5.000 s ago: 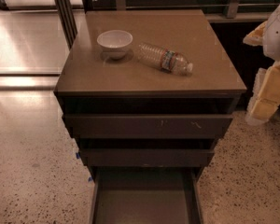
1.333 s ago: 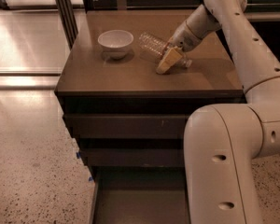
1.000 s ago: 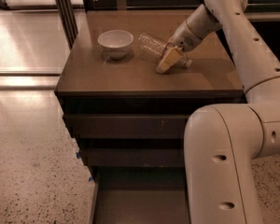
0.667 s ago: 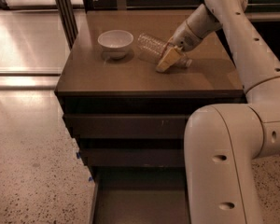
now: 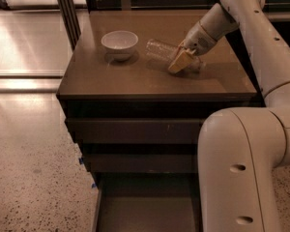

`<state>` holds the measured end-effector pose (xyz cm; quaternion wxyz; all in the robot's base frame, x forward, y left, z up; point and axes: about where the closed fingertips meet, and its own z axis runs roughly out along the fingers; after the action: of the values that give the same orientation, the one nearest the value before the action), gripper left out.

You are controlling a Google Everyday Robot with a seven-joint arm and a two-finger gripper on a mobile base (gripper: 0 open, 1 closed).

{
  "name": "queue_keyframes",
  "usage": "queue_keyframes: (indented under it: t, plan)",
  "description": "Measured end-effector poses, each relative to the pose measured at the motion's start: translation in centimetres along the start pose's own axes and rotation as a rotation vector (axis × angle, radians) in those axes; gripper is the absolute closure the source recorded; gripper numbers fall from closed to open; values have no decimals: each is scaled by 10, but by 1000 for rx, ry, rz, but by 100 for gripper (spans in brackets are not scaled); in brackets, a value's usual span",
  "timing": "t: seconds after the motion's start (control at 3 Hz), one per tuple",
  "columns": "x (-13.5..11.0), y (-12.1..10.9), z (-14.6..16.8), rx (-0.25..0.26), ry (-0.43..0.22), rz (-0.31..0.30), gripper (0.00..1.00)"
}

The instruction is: Place water bottle into bottom drawer

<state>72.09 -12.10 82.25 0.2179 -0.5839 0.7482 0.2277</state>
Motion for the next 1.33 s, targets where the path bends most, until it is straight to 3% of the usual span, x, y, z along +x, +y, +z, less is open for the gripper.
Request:
queue_keyframes:
  t: [0.33,0.67,1.0,1.33]
  plan:
    - [12,38,-21,-51,-42,44,100]
    - [16,82,-40,-79,-137,66,100]
    - [14,124,-60,-57,-274,81,100]
    - [20,164,-68,-11,-359,120,100]
